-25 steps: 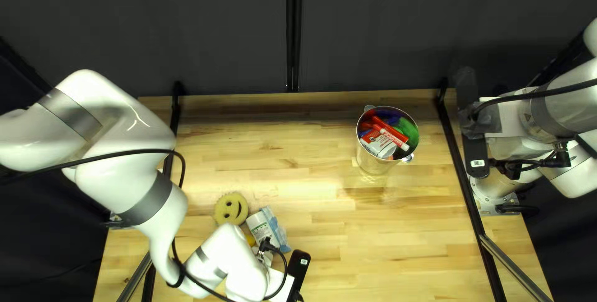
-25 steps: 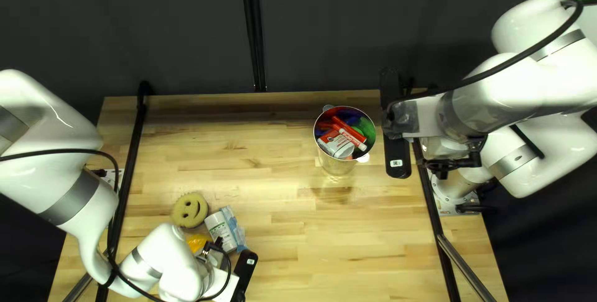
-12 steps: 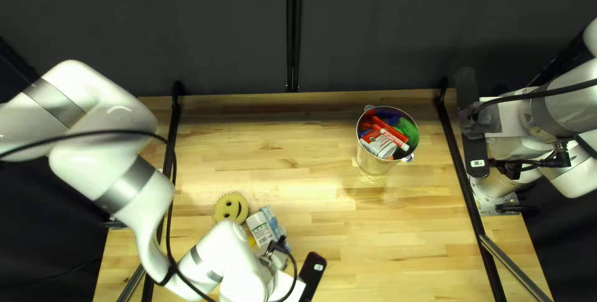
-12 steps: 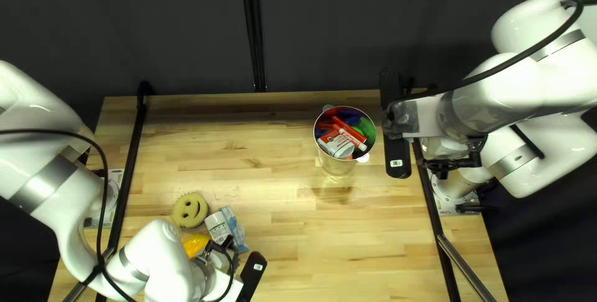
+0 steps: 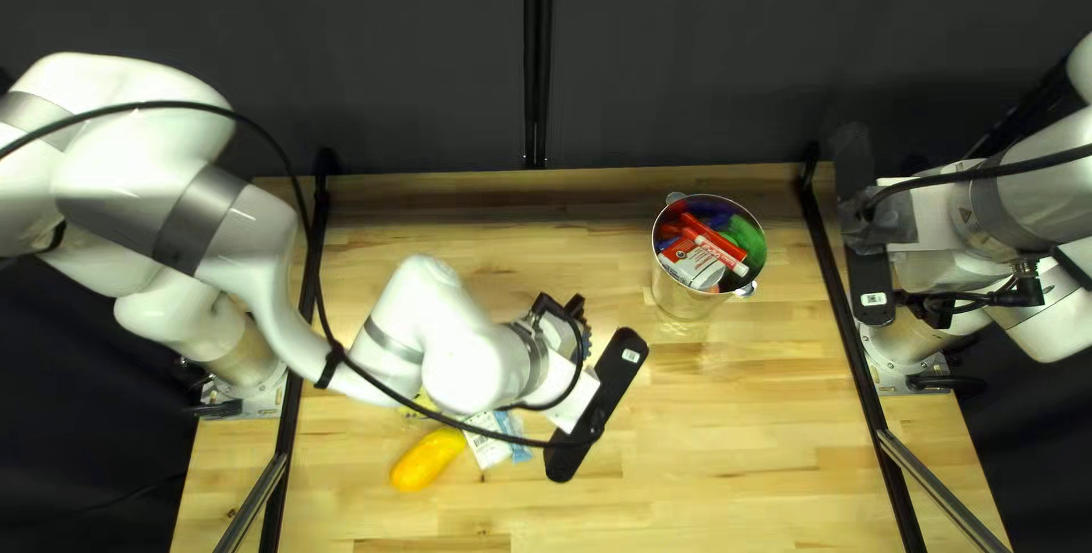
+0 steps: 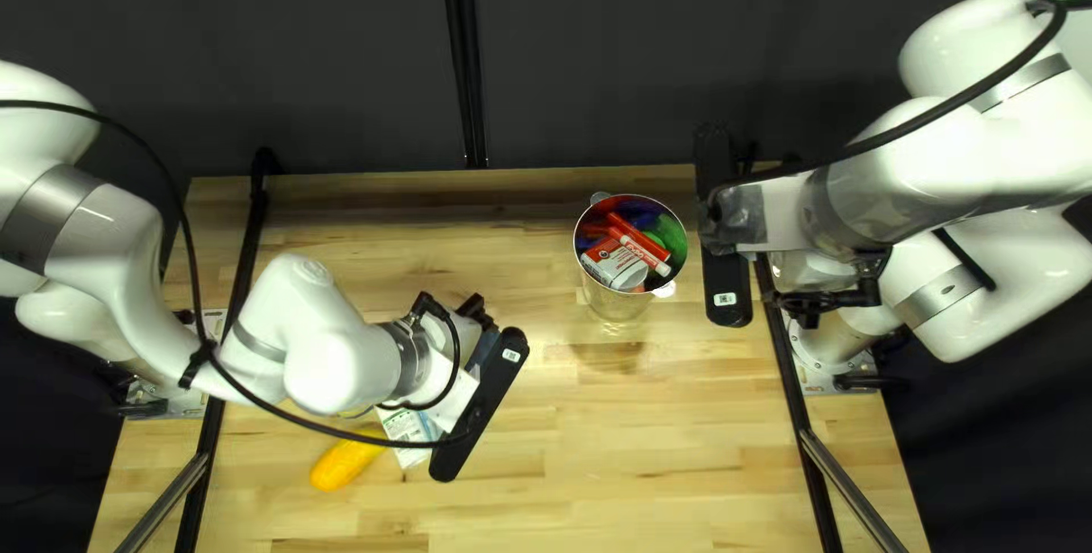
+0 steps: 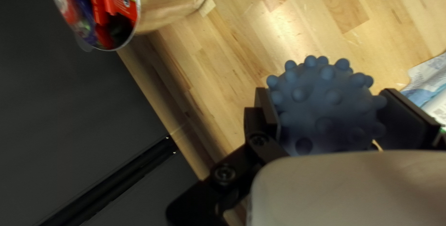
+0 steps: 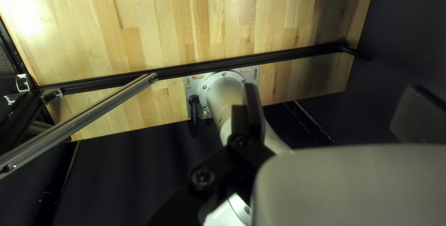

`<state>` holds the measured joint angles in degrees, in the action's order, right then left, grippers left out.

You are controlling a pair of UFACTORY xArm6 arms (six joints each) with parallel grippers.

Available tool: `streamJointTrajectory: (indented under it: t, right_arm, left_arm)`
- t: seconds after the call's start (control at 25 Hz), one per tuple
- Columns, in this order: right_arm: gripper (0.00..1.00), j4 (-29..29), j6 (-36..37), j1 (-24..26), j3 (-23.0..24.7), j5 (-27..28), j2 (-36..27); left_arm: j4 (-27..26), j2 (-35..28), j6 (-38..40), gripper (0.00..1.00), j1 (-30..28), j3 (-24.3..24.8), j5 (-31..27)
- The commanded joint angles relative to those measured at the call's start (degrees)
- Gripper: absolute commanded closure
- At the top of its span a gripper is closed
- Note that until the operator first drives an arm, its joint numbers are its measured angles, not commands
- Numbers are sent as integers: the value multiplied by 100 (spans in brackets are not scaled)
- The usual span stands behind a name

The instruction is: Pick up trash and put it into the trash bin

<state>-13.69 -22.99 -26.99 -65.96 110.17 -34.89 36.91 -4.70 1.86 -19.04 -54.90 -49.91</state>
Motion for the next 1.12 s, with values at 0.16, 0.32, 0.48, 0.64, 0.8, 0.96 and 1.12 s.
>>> streamJointTrajectory:
  t: [0.16,0.32,0.48,0.64,0.8,0.96,1.12]
  right_arm:
    - [0,0,0,0,0,0,0]
    - [0,-204,-215,-298,-190,211,167]
    - [0,-313,-320,-418,-236,290,212]
    - [0,-330,-355,-431,-215,297,199]
    - [0,-330,-355,-431,-215,297,199]
    - [0,-330,-355,-431,-215,297,199]
    - [0,-330,-355,-431,-215,297,199]
  left_arm:
    - [137,40,433,100,0,12,99]
    - [544,175,800,100,385,-139,471]
    - [1033,521,1126,100,943,-428,982]
    - [1032,1012,776,100,1326,-1151,1190]
    - [806,1543,309,100,1755,-1880,1432]
    - [482,1961,14,100,2120,-2276,1870]
    - [27,2333,-372,100,2351,-2612,2201]
